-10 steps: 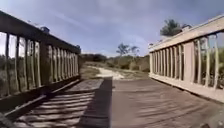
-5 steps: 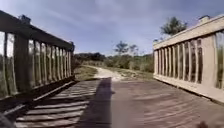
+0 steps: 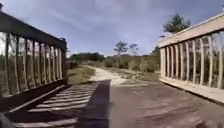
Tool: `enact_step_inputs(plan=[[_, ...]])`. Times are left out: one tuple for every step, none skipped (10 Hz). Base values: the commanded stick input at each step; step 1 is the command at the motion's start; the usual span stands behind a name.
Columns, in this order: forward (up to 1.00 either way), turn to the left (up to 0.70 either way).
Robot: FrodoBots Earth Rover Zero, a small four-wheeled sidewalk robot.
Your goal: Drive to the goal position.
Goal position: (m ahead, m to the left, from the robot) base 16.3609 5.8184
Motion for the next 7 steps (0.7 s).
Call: enact_step_inputs(plan=[[0.85,0.00],[0.85,0.33],[0.85,0.00],[0.85,0.00],[0.85,0.00],[0.85,0.00],[0.85,0.00]])
